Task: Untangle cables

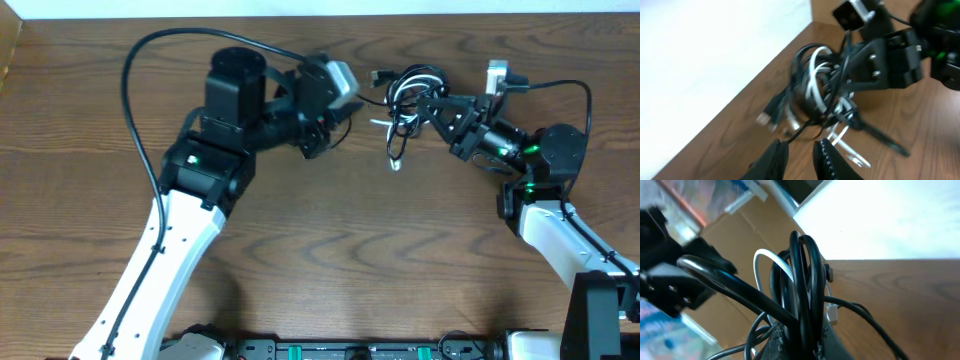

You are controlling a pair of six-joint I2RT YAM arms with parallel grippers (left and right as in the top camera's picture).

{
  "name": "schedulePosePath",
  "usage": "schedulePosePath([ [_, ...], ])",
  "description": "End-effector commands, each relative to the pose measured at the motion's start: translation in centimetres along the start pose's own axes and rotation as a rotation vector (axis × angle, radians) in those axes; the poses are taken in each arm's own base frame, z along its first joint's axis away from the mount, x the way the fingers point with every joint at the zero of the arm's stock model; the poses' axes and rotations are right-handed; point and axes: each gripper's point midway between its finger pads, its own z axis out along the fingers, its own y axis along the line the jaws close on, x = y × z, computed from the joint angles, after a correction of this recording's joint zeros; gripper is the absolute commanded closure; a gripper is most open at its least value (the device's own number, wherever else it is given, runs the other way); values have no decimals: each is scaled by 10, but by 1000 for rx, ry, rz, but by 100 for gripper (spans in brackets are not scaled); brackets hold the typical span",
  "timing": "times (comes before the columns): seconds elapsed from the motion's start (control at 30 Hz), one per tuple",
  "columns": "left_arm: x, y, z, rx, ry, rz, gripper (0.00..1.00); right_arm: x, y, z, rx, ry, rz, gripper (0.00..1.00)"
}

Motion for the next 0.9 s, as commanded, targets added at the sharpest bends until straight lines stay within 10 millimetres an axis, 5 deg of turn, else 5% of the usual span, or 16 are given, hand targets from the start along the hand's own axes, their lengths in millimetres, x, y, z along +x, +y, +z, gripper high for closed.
schedulePosePath([
  [0.0,-2,4,-5,-16,-3,-45,77,-11,-1,-2,14,-42,226,99],
  [0.33,27,-18,-7,87,98,1,89,-28,-13,-4,31,-164,794,99],
  [0.63,30,-43,-4,189,98,111,88,-30,-13,7,27,-226,882,98],
  [0.87,28,-47,-2,197,93,137,48,-20,-5,18,14,-195,903,99],
])
